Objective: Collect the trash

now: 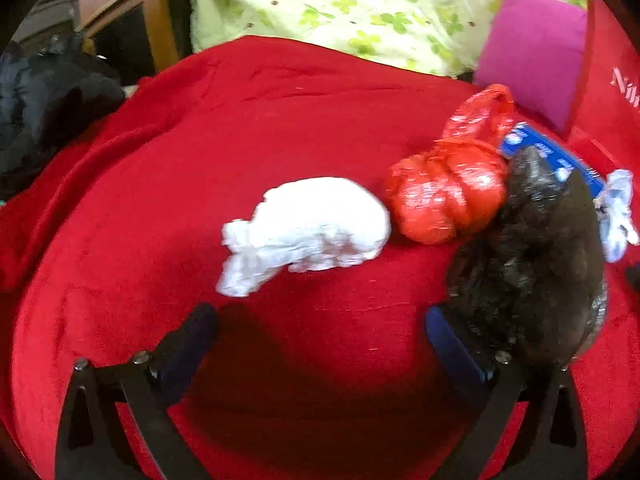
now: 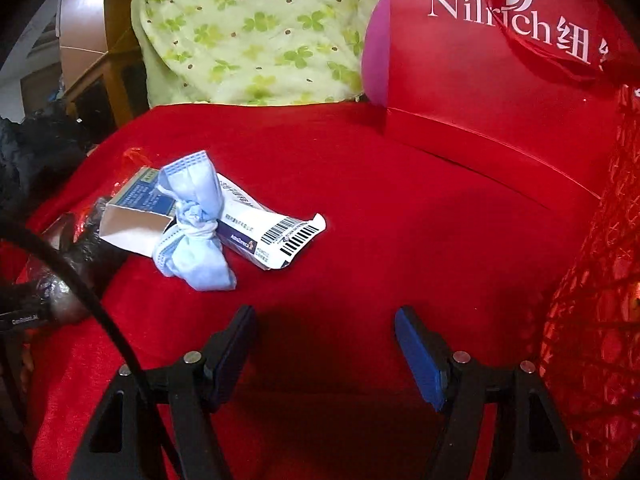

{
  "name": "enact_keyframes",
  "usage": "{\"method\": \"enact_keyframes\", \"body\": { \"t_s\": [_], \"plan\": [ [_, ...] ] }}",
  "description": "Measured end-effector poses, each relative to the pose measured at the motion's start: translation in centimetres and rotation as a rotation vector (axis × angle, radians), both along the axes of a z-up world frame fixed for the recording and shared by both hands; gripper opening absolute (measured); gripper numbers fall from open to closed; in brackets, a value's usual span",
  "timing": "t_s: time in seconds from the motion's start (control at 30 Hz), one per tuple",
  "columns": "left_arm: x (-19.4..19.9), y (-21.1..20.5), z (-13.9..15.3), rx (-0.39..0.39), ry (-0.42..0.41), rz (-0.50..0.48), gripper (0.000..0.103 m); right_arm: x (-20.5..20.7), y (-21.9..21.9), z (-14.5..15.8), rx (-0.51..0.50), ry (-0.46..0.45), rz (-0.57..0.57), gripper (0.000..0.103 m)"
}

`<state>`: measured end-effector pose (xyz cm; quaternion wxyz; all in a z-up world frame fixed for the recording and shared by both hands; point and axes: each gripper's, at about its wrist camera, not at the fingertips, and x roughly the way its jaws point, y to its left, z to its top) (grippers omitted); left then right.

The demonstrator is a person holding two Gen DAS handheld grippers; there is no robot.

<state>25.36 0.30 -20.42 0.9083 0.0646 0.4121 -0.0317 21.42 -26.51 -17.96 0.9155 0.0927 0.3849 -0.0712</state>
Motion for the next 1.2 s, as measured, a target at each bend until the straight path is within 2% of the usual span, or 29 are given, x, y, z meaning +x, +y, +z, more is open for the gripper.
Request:
{"method": "enact_keyframes", "body": {
  "t_s": [0.1,0.2,0.47,0.53,1.07,1.2],
  "plan": [
    [-0.4,0.1,-0.3,-0.011,-0.012,0.003,0.103,0.3,0.4,0.1,-0.02,0.009,0.009,0.083],
    [-1.1,0.7,0.2,-0.06,0.0,0.0,0.103,-0.2,0.3,0.0,-0.02,0.009,0.011,0.084],
    [-1.8,0.2,0.4,-0.047,-0.002,0.001,0.103,0.1,0.5,-0.2,-0.011,0.012,0.03,0.089],
    [-0.8,0.6,0.2,-0.051,0.0,0.001,0.103,0.2,0.5,-0.3,-0.01,0.014,0.033,0.09],
    [-0.2,0.3,0.1,-0.049,0.002,0.001,0.103,0.4,0.8,-0.2,-0.023,0.021,0.036,0.092],
    [-0.2,0.3,0.1,-0.049,0.002,0.001,0.103,0.7,1.4,-0.2,-0.058,0.042,0.035,0.093]
  ]
}}
